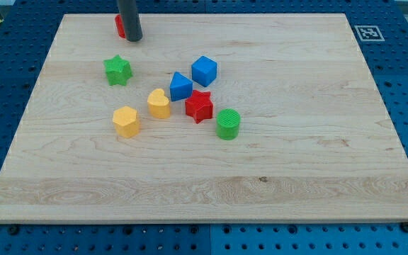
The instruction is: Move the red circle towards top left
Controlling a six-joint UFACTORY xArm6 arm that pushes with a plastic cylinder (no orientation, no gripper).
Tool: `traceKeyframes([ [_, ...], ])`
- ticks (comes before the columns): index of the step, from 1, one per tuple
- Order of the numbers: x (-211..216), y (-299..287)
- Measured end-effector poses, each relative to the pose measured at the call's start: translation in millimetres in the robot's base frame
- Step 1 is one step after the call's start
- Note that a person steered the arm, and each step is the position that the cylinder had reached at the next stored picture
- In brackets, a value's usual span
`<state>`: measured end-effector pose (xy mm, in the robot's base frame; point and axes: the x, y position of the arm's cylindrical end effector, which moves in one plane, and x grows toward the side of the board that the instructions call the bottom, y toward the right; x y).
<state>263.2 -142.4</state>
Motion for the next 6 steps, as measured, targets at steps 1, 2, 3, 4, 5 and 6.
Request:
traceKeyframes([
  [1, 0.0, 18.7],
  [2, -8.9, 26.8],
  [3, -9.6, 25.3],
  [4, -17.2, 4.0],
  [5, -24.5, -18.1],
  [6, -25.5, -27.4],
])
